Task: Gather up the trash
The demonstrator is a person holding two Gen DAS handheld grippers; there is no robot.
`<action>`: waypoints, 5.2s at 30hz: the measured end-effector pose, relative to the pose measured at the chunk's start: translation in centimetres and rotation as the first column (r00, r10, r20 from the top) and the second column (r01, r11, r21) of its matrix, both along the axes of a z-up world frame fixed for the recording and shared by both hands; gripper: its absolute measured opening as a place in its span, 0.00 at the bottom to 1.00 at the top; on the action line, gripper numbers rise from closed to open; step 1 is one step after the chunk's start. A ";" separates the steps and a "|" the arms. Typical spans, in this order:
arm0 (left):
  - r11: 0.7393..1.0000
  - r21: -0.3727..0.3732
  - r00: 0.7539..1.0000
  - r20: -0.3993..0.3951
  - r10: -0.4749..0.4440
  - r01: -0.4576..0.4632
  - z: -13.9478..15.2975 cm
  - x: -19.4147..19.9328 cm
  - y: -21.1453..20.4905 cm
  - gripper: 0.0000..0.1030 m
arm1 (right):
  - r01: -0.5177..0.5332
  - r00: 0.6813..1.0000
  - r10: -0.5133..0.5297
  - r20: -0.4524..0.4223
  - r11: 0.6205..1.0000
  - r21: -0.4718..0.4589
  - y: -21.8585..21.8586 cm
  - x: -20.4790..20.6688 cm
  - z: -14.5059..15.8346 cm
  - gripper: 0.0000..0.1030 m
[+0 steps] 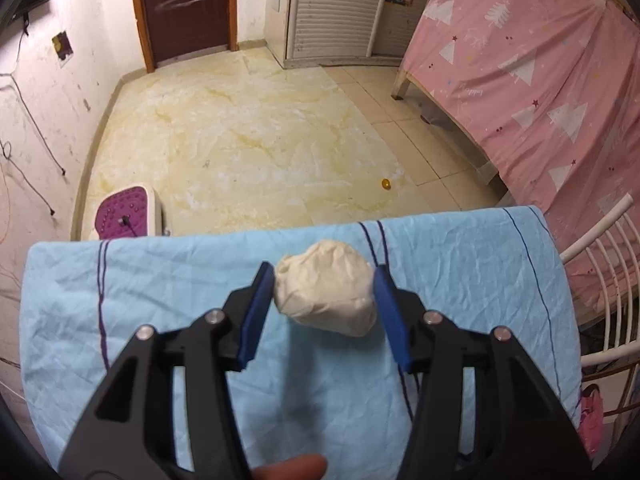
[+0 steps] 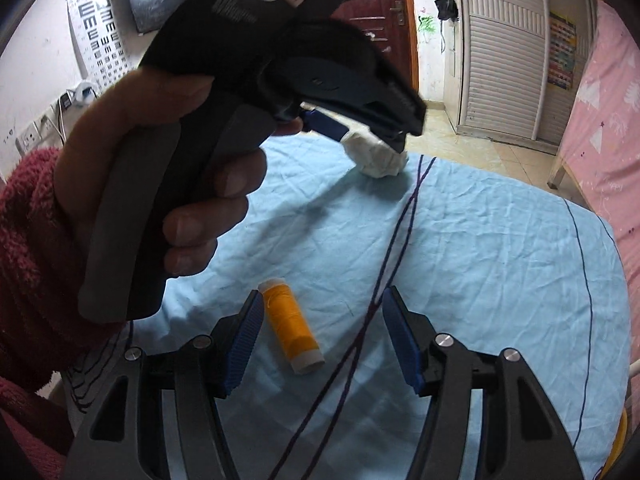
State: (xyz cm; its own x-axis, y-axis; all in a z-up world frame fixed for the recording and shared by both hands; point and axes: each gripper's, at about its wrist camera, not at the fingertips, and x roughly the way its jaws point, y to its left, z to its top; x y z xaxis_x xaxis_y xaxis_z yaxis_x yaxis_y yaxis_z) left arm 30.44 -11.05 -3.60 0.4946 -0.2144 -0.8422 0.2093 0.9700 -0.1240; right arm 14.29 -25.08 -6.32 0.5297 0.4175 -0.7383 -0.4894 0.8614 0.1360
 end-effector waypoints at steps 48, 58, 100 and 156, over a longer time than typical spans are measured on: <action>0.996 0.083 0.989 0.140 -0.045 0.034 2.9 -7.7 -3.4 0.51 | 0.229 0.963 -0.246 0.107 0.961 0.152 -12.9 -5.5 4.5 0.11; 0.980 0.138 0.973 0.165 -0.163 0.141 3.3 -11.3 -10.5 0.51 | 0.362 0.905 -0.399 0.148 0.904 0.229 -21.7 -8.3 5.5 0.11; 0.856 0.000 0.856 0.010 -0.516 0.516 -0.6 -19.1 -30.3 0.68 | 0.697 0.662 -0.749 0.038 0.633 0.336 -39.7 -11.2 -0.1 0.59; 0.974 -0.073 0.860 0.459 0.224 -0.215 1.8 -18.9 6.6 0.94 | 0.296 0.868 -0.340 0.362 0.939 0.173 -6.7 -5.0 4.3 0.91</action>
State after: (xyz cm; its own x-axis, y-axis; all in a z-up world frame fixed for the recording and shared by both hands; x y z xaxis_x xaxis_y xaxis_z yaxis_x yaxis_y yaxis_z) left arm 11.53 -4.49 -1.80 0.8614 -0.0673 -0.5034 0.0286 0.9960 -0.0842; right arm 9.28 -31.79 -2.00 0.8780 0.2440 -0.4117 -0.2243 0.9697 0.0965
